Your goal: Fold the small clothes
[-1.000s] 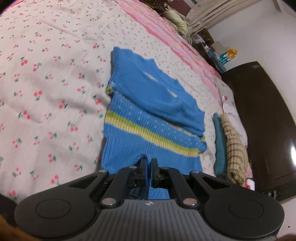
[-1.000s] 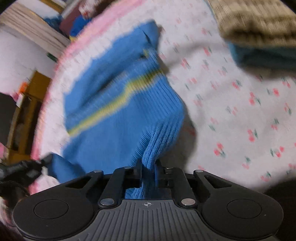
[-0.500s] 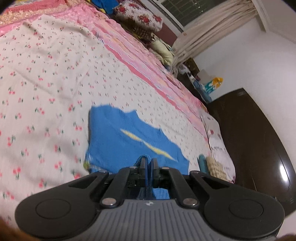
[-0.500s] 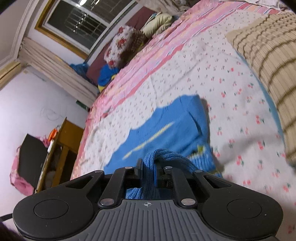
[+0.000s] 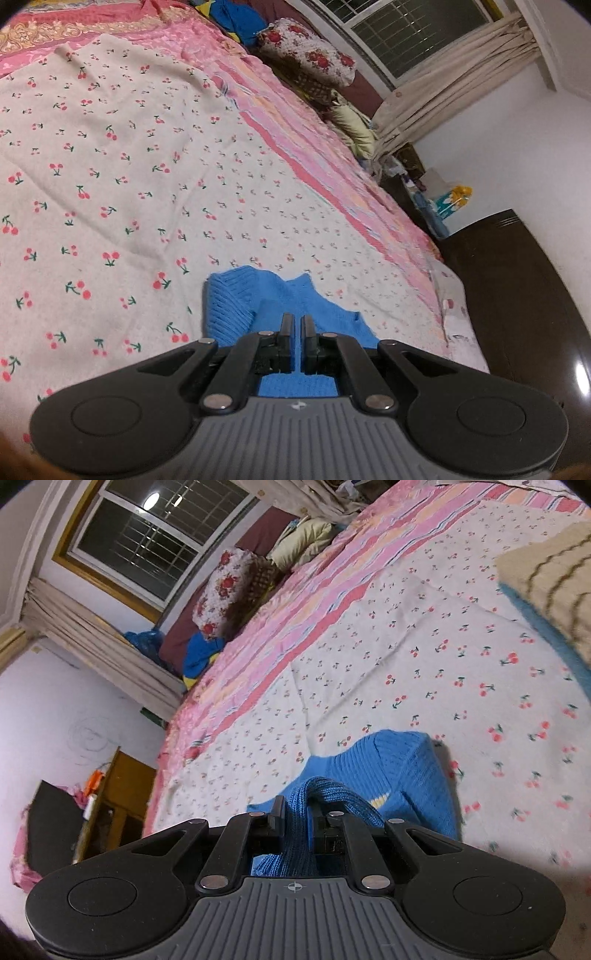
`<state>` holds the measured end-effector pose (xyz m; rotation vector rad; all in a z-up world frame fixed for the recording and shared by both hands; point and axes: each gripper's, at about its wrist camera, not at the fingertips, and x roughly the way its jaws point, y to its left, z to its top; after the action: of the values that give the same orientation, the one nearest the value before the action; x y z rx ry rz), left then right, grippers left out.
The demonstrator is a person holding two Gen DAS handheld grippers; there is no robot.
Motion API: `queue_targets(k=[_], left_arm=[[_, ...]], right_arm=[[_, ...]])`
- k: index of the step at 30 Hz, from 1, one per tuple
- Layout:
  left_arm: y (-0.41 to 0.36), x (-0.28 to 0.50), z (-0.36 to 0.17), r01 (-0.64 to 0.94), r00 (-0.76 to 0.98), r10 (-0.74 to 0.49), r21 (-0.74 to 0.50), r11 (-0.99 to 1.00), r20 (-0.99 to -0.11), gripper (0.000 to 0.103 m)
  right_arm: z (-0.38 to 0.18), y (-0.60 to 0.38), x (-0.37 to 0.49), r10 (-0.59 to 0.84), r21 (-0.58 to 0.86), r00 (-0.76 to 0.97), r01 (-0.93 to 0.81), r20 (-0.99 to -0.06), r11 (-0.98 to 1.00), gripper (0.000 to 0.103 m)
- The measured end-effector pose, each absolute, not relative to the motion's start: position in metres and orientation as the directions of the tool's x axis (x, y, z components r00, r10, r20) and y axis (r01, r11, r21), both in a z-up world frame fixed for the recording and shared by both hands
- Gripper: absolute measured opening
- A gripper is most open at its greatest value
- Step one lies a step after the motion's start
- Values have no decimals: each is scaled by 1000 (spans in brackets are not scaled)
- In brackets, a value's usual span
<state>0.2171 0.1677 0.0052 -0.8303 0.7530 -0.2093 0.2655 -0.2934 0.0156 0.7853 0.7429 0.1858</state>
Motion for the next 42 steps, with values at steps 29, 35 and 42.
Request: queue_targets(k=[29, 35, 42], left_arm=[[112, 223, -7, 13, 661, -322, -419, 908, -678, 32], [105, 230, -11, 21, 634, -307, -382, 924, -709, 32], [112, 232, -10, -29, 637, -285, -393, 919, -716, 15]], right_arm=[[-5, -244, 291, 208, 186, 668, -105, -714, 977, 56], [-10, -228, 303, 197, 127, 633, -154, -749, 980, 37], [-2, -235, 300, 205, 156, 644, -134, -737, 979, 7]])
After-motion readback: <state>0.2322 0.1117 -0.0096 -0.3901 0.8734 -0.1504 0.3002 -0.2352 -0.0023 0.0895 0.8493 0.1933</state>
